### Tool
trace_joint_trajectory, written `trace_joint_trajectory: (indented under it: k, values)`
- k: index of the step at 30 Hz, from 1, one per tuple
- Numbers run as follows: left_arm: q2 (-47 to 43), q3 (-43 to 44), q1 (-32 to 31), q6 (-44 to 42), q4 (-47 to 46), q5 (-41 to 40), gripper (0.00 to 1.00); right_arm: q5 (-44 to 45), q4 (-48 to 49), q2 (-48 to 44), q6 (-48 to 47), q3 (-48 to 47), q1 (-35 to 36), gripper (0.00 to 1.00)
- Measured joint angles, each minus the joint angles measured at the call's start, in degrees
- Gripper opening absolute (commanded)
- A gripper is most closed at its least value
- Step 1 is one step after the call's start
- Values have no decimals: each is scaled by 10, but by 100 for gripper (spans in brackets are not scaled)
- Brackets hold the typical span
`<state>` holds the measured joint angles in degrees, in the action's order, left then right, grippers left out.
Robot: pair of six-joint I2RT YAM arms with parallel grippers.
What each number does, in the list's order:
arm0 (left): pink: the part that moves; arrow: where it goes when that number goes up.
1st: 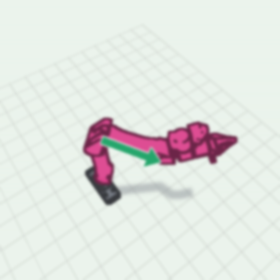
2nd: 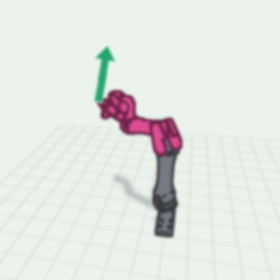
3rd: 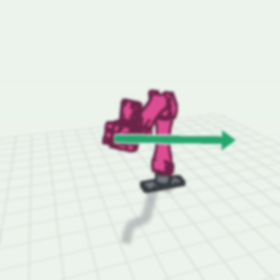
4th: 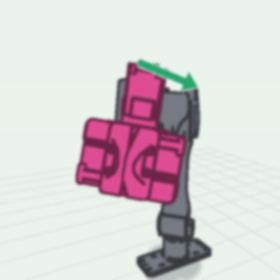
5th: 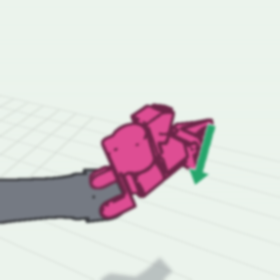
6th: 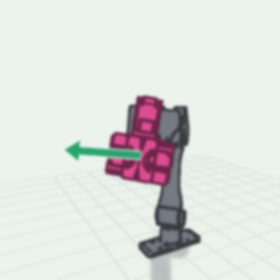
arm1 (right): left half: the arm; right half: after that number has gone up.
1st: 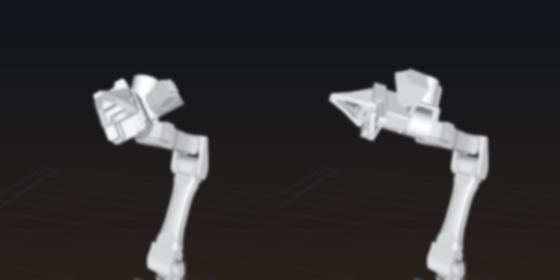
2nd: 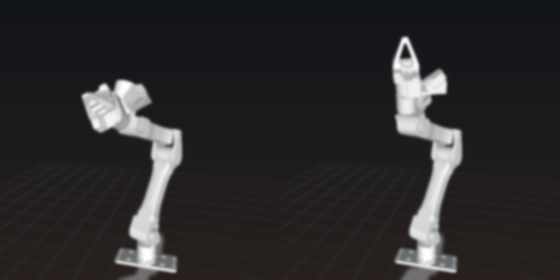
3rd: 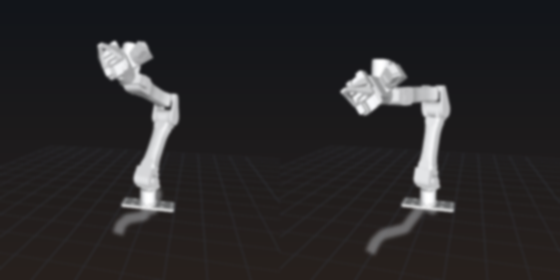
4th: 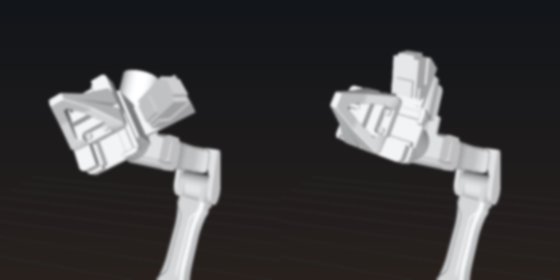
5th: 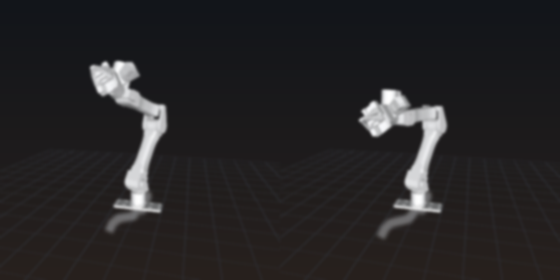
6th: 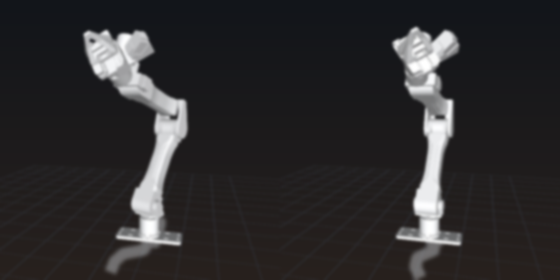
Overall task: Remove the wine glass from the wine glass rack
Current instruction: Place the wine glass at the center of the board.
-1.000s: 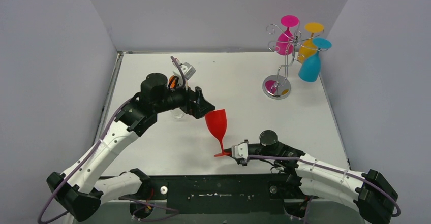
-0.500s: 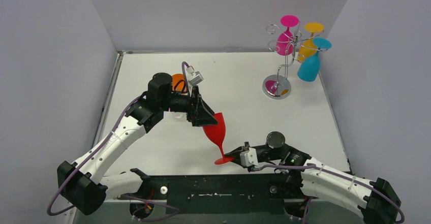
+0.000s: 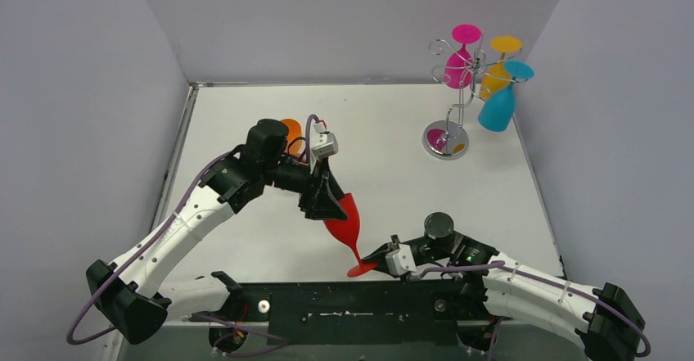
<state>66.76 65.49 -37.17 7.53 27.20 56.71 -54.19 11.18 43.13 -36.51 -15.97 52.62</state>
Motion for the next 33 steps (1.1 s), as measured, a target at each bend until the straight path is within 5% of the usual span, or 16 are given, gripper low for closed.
trace_joint_trajectory:
  k: [7, 16, 19, 24, 33]
  values:
    - [8, 31, -27, -113, 113, -76, 46, -10, -24, 0, -2, 0, 4, 0]
    - [8, 29, -39, -137, 161, -89, 53, -11, -26, 4, -7, -3, 3, 0]
    - [8, 28, -39, -140, 163, -88, 43, -14, -26, 13, -9, -9, 3, 0]
    - [8, 26, -38, -147, 165, -72, 3, -23, -28, 16, -19, -10, 4, 0]
    - [4, 26, -36, -142, 187, -6, 0, -8, -37, 17, -49, -10, 5, 0]
